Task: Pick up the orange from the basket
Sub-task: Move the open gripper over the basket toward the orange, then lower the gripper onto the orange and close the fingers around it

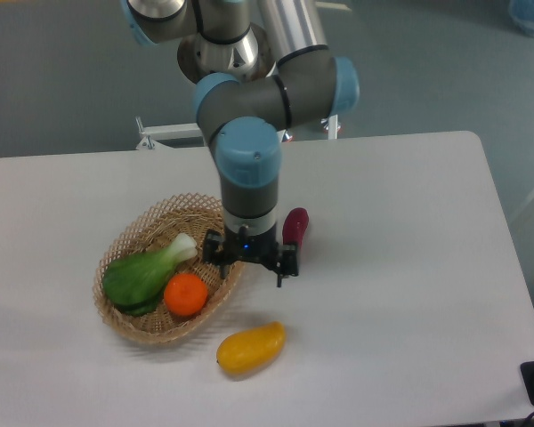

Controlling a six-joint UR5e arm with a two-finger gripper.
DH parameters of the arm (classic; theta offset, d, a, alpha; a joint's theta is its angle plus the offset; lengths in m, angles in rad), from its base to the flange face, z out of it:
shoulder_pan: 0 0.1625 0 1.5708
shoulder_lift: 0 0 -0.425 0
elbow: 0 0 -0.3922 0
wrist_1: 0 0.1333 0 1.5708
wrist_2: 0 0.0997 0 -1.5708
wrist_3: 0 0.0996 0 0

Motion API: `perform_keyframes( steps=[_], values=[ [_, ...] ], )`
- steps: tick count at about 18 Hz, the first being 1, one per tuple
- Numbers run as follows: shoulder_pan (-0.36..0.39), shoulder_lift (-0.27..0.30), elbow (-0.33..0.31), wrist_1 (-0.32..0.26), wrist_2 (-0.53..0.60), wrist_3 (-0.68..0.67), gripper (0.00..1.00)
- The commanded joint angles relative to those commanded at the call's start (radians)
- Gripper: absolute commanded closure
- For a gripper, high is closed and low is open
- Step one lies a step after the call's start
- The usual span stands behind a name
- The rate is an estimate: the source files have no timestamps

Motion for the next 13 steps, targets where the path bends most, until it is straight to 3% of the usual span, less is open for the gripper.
perform_keyframes(
  steps=[13],
  values=[
    [-0.103, -0.077, 0.012, 0.006, 0.008, -0.161, 0.00]
  ],
)
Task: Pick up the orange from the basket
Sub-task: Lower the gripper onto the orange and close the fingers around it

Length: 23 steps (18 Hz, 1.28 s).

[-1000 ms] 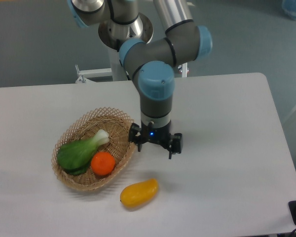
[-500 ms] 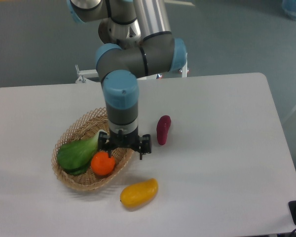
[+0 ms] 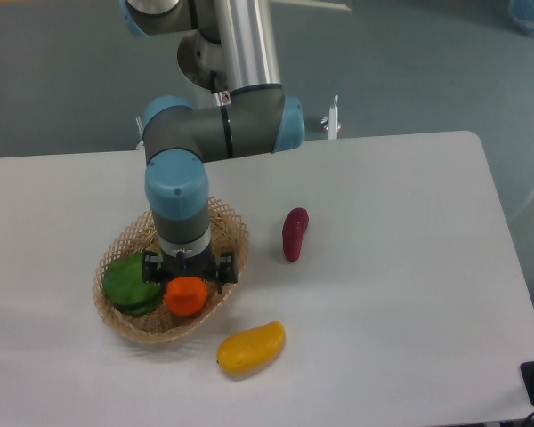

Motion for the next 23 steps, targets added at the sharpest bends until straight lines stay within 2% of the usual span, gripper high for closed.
perform_keyframes(
  steps=[17, 22, 23],
  values=[
    [-0.025, -0.054, -0.011, 0.020, 0.003, -0.006, 0.00],
    [-0.032, -0.063, -0.012, 0.020, 0.043, -0.003, 0.00],
    [-0.032, -0.064, -0.011, 0.020, 0.046, -0.002, 0.04]
  ],
)
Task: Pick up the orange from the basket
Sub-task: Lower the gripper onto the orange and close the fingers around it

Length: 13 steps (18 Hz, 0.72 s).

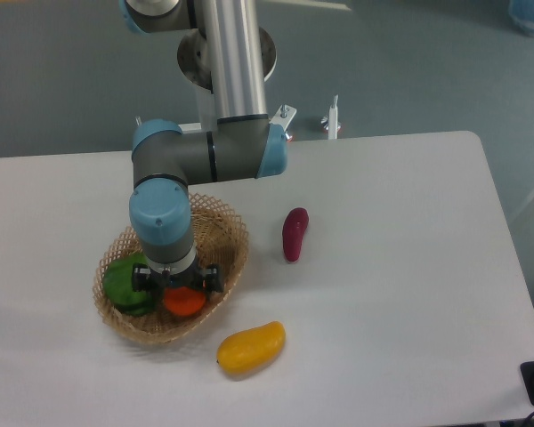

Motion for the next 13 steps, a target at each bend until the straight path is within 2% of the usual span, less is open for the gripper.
perform_keyframes(
  steps=[3, 6, 9, 13],
  values=[
    [0.000, 0.000, 0.003, 0.002, 0.015, 0.002, 0.22],
    [0.000, 0.005, 0.006, 0.000, 0.015, 0.006, 0.29],
    [0.002, 0.020, 0.006, -0.008, 0.009, 0.008, 0.30],
    [0.020, 0.067, 0.006, -0.008, 0.002, 0.012, 0.30]
  ],
)
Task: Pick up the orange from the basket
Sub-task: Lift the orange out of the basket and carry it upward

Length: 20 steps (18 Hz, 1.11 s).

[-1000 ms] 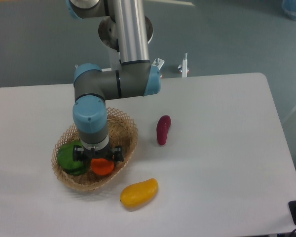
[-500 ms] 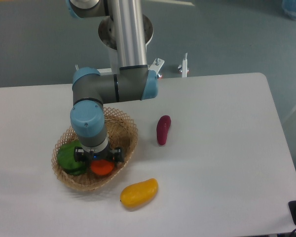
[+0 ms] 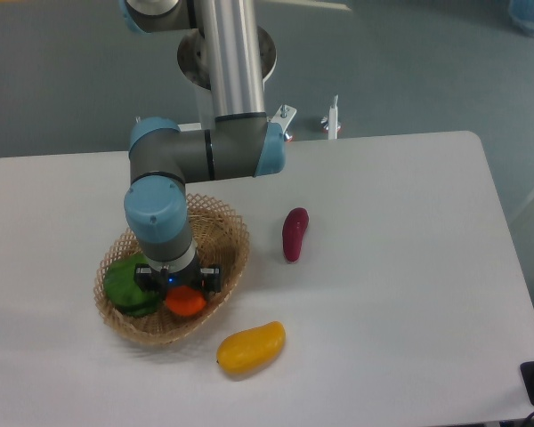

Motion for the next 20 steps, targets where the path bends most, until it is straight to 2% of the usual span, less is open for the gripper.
perform_keyframes(
  steps=[4, 9, 13, 17, 20],
  values=[
    [0.046, 0.032, 0.012, 0.005, 0.002, 0.002, 0.30],
    [0.097, 0.035, 0.035, 0.003, 0.005, 0.038, 0.33],
    [0.147, 0.038, 0.081, -0.003, 0.005, 0.055, 0.35],
    [0.192, 0.037, 0.121, -0.012, 0.002, 0.170, 0.35],
    [0.229, 0.037, 0.127, -0.015, 0.006, 0.315, 0.35]
  ],
)
